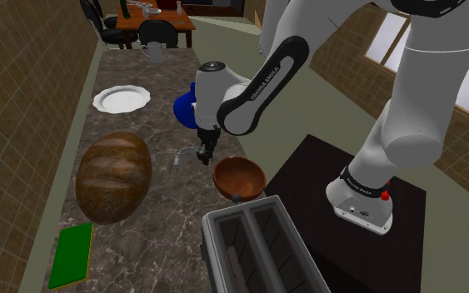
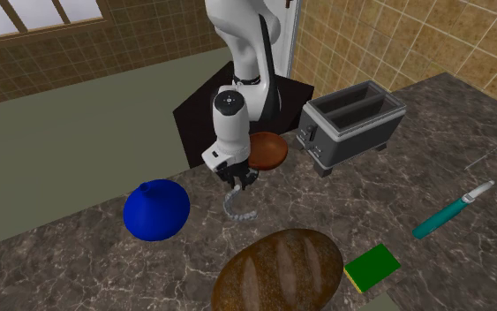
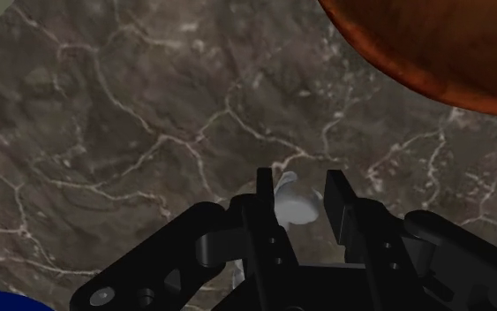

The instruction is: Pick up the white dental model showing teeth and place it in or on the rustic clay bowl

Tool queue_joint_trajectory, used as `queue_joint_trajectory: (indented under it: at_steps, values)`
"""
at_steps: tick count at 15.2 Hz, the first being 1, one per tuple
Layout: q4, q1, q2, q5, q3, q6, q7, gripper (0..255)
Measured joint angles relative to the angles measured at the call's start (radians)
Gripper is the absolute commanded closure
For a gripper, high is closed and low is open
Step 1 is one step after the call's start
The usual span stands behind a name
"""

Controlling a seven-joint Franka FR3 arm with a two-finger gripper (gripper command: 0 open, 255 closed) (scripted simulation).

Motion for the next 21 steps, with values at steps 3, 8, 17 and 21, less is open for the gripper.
queue_joint_trajectory:
  at_steps: [3,8,17,21]
  values:
    - [0.001,-0.005,-0.031,0.016,0.010,-0.031,-0.008,255]
    - [0.000,-0.019,-0.095,0.051,0.025,-0.090,-0.035,255]
    - [0.018,-0.029,-0.196,0.102,0.041,-0.206,-0.067,255]
    - [0.036,-0.031,-0.235,0.119,0.043,-0.260,-0.077,255]
